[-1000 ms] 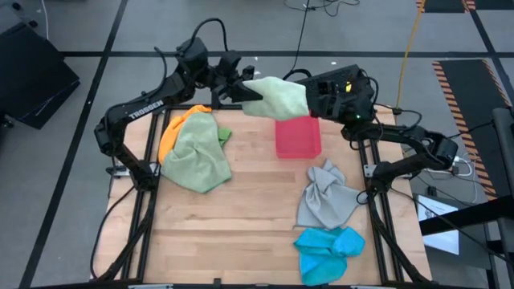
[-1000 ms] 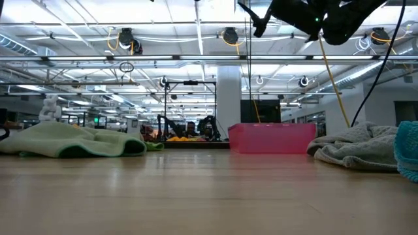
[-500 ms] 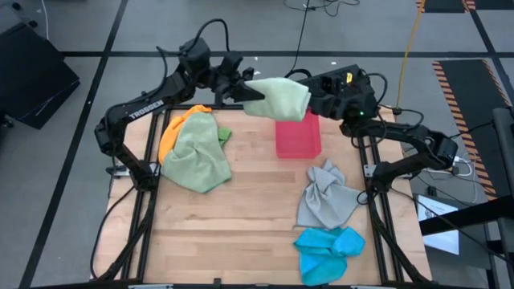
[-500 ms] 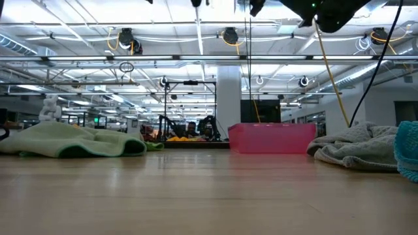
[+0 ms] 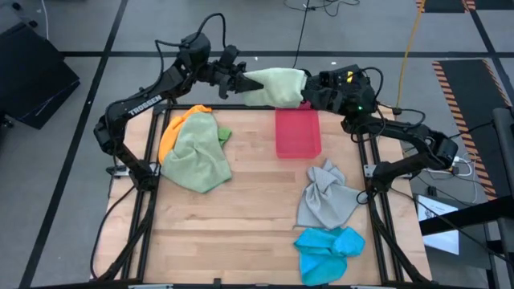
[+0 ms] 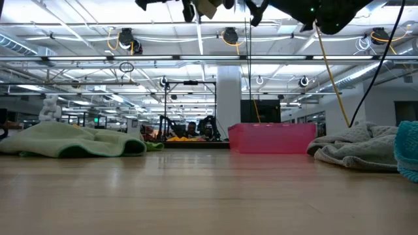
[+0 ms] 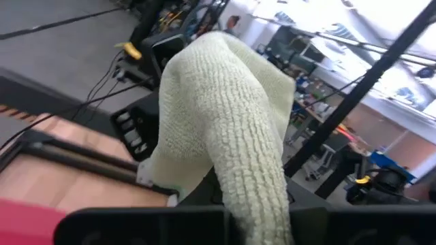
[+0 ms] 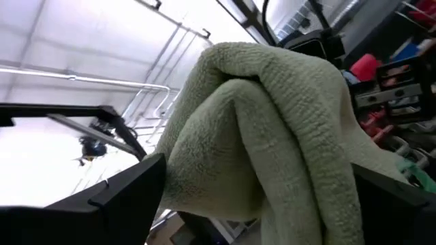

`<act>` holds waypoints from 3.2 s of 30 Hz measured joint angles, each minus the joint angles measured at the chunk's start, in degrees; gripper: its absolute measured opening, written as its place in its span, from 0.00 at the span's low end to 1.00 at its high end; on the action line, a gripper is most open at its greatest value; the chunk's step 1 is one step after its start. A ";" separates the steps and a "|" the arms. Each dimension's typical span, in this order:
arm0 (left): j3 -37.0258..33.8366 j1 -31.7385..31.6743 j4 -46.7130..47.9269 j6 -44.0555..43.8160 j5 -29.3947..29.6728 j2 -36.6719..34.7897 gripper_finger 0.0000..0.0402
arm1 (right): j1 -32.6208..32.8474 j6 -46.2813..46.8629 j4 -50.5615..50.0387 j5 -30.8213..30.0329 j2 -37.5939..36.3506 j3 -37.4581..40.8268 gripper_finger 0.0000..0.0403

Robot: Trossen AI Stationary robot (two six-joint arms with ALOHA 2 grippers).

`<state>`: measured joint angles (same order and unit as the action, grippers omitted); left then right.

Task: Fold microfiber towels
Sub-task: Put the right light green microfiber cloth into the red bin

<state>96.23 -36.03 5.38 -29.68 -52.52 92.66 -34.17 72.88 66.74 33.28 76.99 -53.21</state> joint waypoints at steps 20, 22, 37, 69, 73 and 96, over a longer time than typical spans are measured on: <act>-0.02 0.04 14.68 10.89 6.70 0.00 0.06 | -1.16 -0.99 -14.14 2.99 -0.02 0.02 0.77; -0.02 0.04 15.44 11.36 6.70 0.00 0.05 | -1.16 -2.44 -16.82 2.99 -0.02 0.02 0.70; -0.03 0.23 16.06 11.92 13.36 0.00 0.07 | -4.64 -9.37 -26.79 2.73 -0.02 0.01 0.05; -0.07 -6.15 39.48 15.63 29.21 -0.05 0.57 | -21.75 -25.18 -67.17 7.59 -2.48 0.04 0.04; -0.07 -5.76 39.37 15.87 31.07 -0.04 0.57 | -21.64 -25.99 -70.01 1.59 -1.46 0.26 0.04; -0.07 -0.55 36.75 12.99 35.05 -0.04 0.57 | -16.59 -22.94 -67.28 -6.56 9.20 1.64 0.04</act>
<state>96.16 -36.58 42.13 -16.69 -17.47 92.62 -50.76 49.95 -0.54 26.72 86.19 -51.57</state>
